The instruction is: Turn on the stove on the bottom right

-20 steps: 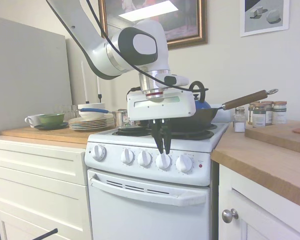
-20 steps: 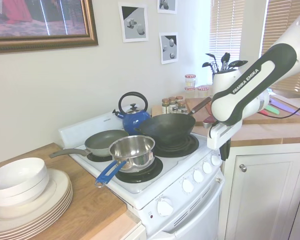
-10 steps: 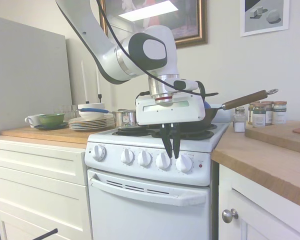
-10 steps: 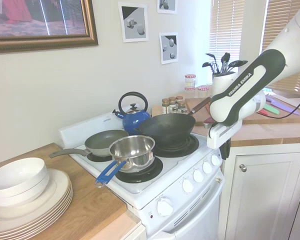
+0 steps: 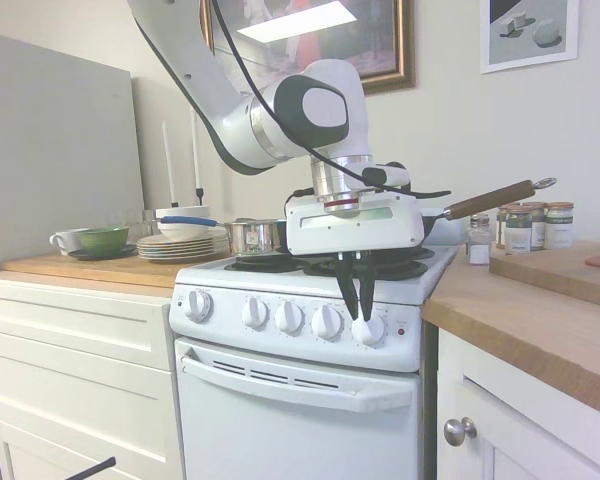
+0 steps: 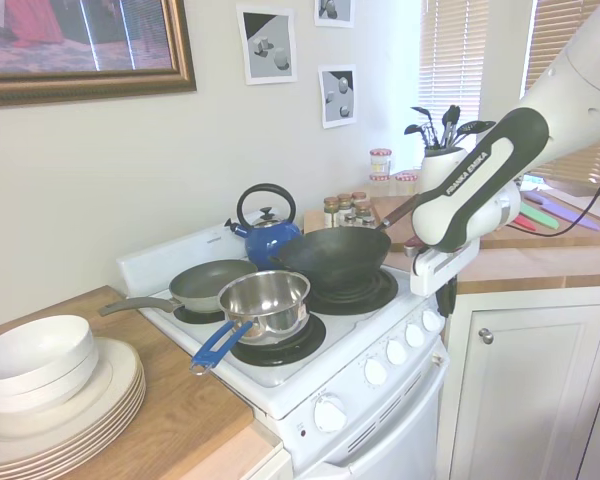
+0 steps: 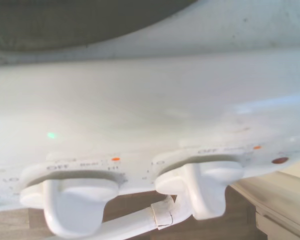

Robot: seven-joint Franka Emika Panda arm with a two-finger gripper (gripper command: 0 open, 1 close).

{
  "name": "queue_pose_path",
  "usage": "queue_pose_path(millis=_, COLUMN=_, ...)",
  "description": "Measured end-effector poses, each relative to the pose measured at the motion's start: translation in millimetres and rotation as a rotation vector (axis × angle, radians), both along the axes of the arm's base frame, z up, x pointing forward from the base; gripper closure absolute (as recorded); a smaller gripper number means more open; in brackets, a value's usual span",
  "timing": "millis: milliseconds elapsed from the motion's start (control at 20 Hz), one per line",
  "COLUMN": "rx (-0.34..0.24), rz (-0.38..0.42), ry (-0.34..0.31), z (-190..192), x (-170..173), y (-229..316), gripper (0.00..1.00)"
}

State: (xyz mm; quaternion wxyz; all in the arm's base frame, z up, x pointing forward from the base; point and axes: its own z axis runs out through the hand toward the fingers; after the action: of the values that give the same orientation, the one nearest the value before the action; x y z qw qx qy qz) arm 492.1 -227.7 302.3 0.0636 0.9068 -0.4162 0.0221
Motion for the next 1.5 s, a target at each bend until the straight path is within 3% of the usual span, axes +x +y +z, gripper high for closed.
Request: queue_pose_path(millis=1500, rx=-0.008, rz=-0.003, ry=0.009, z=-9.7, x=31.1, y=-6.4, gripper=1.00)
